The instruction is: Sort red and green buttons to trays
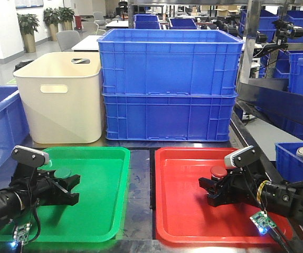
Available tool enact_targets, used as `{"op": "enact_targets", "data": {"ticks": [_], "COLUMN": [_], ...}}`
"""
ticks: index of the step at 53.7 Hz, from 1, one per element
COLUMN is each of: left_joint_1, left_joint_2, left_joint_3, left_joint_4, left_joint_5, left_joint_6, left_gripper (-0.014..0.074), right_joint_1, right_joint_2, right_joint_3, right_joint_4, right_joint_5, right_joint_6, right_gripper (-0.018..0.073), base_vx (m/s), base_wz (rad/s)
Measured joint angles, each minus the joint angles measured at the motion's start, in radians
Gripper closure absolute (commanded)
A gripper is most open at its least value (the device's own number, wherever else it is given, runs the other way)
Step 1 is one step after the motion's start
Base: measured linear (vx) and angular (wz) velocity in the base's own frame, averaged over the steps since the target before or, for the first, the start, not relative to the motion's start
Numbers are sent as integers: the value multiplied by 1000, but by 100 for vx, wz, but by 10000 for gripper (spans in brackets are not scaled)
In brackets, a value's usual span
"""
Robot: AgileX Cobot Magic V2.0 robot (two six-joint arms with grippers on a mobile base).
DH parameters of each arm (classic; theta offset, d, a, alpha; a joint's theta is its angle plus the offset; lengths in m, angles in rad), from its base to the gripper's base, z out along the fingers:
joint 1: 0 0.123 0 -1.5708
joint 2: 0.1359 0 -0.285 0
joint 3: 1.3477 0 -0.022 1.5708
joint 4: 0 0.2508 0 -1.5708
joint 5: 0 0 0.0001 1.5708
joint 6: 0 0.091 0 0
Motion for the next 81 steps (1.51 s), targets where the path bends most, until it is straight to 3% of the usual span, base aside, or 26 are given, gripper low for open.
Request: {"op": "enact_targets", "data": {"ticks": [6, 16, 25, 29, 34, 39, 43, 49, 56, 62, 69, 81], "left_joint_1": [-3, -7, -8, -8, -8, -8, -8, -8, -25, -51, -61, -66], "left_joint_2": [-5, -73, -187, -246, -352, -462, -561, -710, -894, -1034, -1156, -1246], "left_joint_3": [0, 0, 0, 0, 4, 50, 123, 274, 461, 580, 642, 661], "left_joint_4": [4, 7, 8, 8, 6, 0, -1, -7, -31, -34, -42, -42], "left_joint_5": [6, 24, 122, 202, 348, 442, 492, 519, 533, 533, 531, 536], "left_joint_6": [0, -1, -1, -1, -15, -22, -22, -24, -24, -24, -25, -26], "left_gripper": [74, 74, 88, 148, 337, 605, 605, 605, 605, 603, 603, 603], "right_joint_1": [0, 0, 0, 0, 0, 0, -1, -16, -20, -20, -20, -20], "right_joint_2": [-2, -59, -151, -210, -294, -394, -464, -578, -716, -829, -921, -989], "right_joint_3": [0, 0, 0, 0, 0, 1, 7, 70, 220, 351, 437, 493], "right_joint_4": [-10, -26, -39, -65, -167, -386, -565, -645, -664, -673, -672, -671], "right_joint_5": [9, 17, 17, 17, 29, 50, 36, -26, -27, 57, 137, 149], "right_joint_6": [4, 13, 64, 124, 292, 559, 774, 961, 995, 988, 986, 986], "right_gripper": [-60, -50, 1, 66, 265, 527, 573, 568, 568, 567, 567, 567], "base_vx": [0, 0, 0, 0, 0, 0, 0, 0, 0, 0, 0, 0], "base_wz": [0, 0, 0, 0, 0, 0, 0, 0, 0, 0, 0, 0]}}
